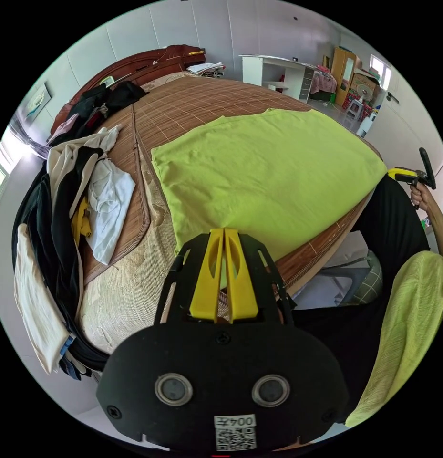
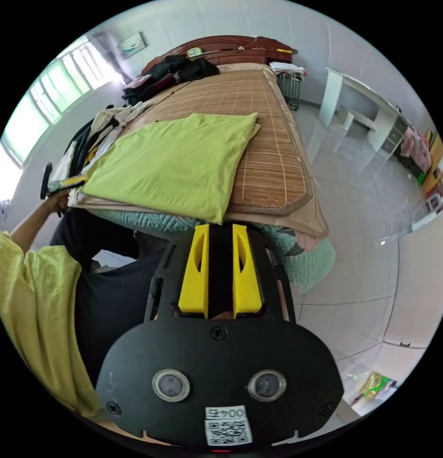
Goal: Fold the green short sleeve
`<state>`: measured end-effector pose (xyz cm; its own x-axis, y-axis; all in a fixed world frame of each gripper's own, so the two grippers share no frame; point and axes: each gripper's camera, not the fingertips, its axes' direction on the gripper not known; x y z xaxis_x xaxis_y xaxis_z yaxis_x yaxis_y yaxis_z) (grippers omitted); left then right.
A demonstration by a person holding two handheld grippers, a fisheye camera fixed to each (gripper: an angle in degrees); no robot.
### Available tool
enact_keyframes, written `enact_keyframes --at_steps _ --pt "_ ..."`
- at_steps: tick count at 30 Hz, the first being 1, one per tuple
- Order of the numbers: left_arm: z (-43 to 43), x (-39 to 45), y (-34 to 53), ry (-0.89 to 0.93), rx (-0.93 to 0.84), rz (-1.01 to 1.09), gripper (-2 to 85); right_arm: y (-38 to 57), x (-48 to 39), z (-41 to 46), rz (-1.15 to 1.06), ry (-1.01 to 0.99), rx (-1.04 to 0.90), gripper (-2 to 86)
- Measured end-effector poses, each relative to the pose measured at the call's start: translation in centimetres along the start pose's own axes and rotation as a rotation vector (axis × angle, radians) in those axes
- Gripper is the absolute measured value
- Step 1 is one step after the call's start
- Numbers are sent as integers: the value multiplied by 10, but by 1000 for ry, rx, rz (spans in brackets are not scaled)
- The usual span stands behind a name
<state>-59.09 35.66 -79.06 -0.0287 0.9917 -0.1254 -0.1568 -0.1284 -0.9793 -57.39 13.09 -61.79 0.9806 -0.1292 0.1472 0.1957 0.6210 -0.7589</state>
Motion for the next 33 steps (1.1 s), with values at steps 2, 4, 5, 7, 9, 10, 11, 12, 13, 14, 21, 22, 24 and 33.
enact_keyframes --at_steps 2,4,5,7,9,10,11,12,13,14,21,22,24,33 --pt "-1 1 -1 -4 -5 1 2 -9 -11 1 -70 26 -6 69" --pt "-2 4 -2 -17 -9 13 2 -15 -19 2 -110 68 -30 26" --pt "-2 5 -3 -21 -11 17 2 -18 -28 -7 -157 90 -11 16" --pt "-2 8 -3 -34 -15 30 2 -18 -37 -25 -196 138 28 7" --pt "-3 11 -3 -48 -12 44 2 -17 -33 -19 -203 166 -35 3" --pt "-3 11 -2 -48 -8 41 2 -15 -24 -9 -184 151 -103 3" --pt "-3 11 -2 -47 -5 36 2 -14 -17 -13 -155 118 -90 5" --pt "-3 10 -1 -42 -3 26 2 -14 -13 -19 -125 108 -77 9" --pt "-3 10 -1 -41 -2 22 2 -16 -5 -32 -69 127 -55 16" --pt "-4 10 -1 -41 -1 18 2 -17 -1 -49 -33 124 9 33" --pt "-4 7 2 -30 7 4 2 -77 -29 -44 -84 7 88 78" --pt "-4 7 2 -31 8 6 2 -85 -28 -27 -85 10 44 80" --pt "-4 7 4 -29 14 2 3 -87 -21 -7 -55 38 -34 66" --pt "-4 6 8 -38 22 2 2 -146 -16 -44 -24 17 75 74"
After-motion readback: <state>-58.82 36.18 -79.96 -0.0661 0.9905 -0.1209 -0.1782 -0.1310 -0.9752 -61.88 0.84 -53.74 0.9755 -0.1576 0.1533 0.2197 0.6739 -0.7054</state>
